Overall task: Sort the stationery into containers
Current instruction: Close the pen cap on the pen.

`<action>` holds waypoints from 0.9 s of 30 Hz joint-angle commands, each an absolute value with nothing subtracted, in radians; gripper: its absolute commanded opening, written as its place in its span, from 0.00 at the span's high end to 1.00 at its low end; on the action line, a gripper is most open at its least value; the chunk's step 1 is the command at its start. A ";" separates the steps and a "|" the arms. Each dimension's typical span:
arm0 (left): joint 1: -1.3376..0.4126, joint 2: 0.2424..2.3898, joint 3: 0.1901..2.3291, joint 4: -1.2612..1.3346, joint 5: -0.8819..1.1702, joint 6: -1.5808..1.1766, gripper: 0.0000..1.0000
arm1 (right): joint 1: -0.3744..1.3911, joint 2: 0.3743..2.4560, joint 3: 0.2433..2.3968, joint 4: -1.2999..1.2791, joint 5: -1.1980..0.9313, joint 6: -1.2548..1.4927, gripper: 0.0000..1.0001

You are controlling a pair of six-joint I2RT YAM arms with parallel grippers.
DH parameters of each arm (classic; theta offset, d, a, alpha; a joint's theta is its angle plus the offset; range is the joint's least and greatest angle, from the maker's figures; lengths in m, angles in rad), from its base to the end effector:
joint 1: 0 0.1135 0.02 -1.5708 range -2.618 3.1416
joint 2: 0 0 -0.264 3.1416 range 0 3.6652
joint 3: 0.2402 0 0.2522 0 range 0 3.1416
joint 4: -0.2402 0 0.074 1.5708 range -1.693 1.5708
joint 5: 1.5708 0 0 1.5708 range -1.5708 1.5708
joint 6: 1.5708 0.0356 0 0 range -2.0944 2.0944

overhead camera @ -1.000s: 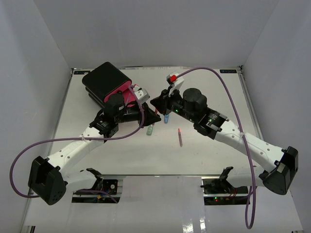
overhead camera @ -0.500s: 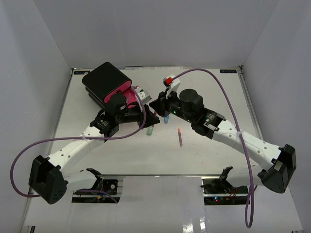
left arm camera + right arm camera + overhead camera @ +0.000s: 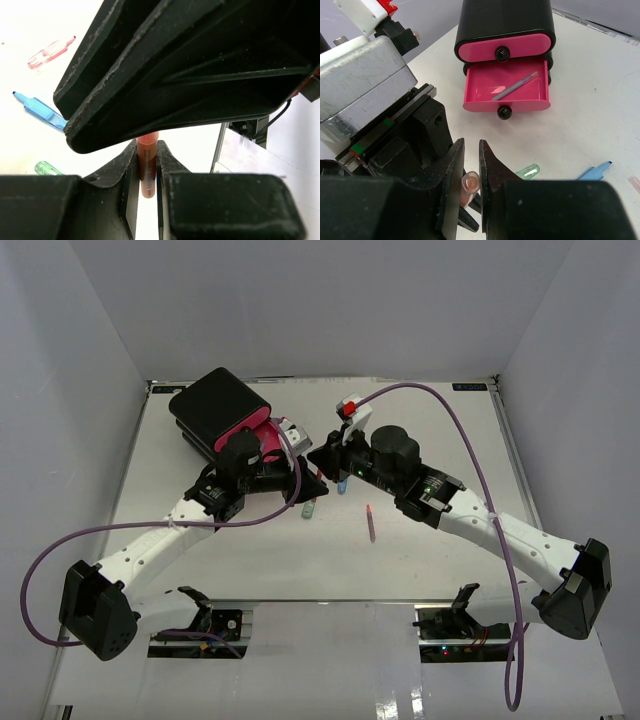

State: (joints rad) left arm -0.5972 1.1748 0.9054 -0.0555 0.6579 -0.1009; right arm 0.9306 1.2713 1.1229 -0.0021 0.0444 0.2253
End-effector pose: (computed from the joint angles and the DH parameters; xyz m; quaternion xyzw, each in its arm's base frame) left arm 0.2086 -0.1682 0.3171 0.3715 0.6988 -0.4354 0.4291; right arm 0.1814 0.2409 0.3724 -0.2482 0.7164 0.3420 0.5551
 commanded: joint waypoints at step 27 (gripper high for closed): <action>-0.495 1.085 1.120 0.459 0.508 -0.141 1.00 | 1.051 1.443 0.934 -0.534 -0.160 0.215 0.92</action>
State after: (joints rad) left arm -0.5602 1.1748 0.9173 -0.1116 0.6437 -0.1112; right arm 0.9375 1.3170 1.0836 0.1184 0.0505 0.2241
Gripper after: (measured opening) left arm 0.246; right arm 0.209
